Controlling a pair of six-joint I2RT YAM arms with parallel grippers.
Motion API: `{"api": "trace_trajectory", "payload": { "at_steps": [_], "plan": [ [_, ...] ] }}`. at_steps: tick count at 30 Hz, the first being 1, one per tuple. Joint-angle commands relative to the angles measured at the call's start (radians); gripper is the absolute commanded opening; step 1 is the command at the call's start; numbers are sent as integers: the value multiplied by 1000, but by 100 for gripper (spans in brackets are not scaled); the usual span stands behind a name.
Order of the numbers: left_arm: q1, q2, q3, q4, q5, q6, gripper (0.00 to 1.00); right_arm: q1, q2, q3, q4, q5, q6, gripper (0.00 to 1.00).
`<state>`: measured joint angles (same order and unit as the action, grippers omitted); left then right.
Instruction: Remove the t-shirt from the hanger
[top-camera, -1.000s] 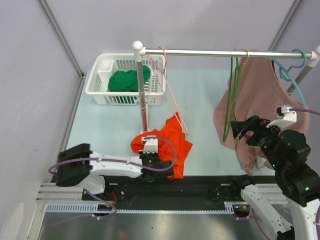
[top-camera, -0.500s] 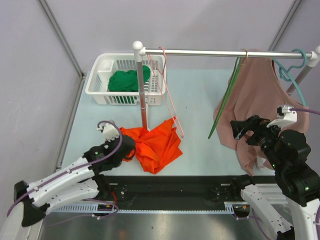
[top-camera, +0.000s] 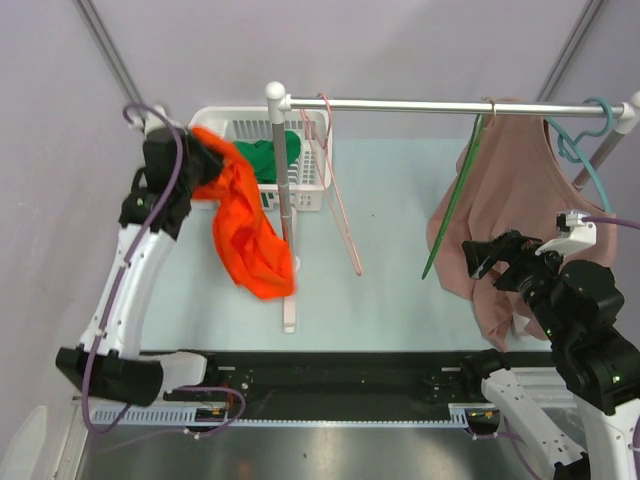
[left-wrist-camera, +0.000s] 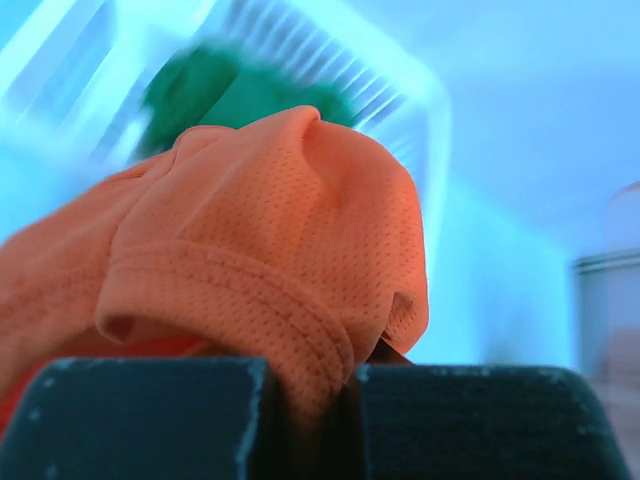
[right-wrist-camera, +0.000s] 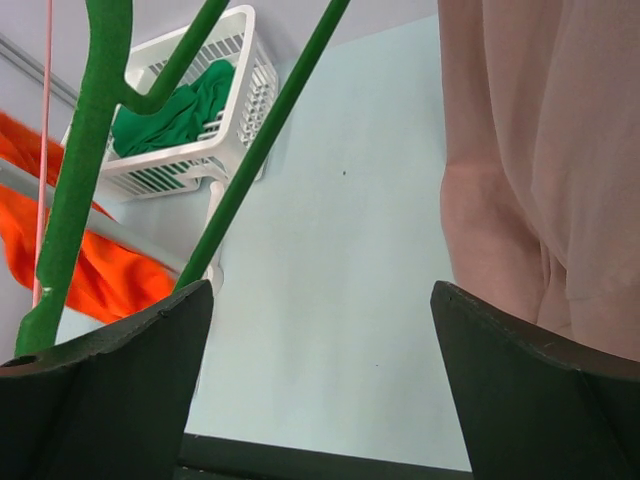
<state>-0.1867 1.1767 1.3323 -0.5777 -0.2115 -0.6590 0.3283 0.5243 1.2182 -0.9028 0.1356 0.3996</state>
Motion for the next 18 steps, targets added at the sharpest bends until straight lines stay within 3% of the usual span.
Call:
{"api": "trace_trajectory", "payload": {
  "at_steps": [1, 6, 12, 15, 18],
  "plan": [
    [53, 161, 333, 166, 203, 33, 0, 6, 14, 60, 5, 27, -2, 95],
    [79, 352, 610, 271, 336, -10, 0, 6, 28, 95, -14, 54, -18, 95],
    [92, 650, 945, 274, 466, -45, 0, 6, 37, 99, -18, 79, -28, 95],
    [95, 770, 1008, 269, 511, -73, 0, 8, 42, 96, -16, 78, -30, 95],
    [95, 843, 931, 286, 541, -90, 0, 8, 43, 92, -8, 81, -28, 95]
  ]
}}
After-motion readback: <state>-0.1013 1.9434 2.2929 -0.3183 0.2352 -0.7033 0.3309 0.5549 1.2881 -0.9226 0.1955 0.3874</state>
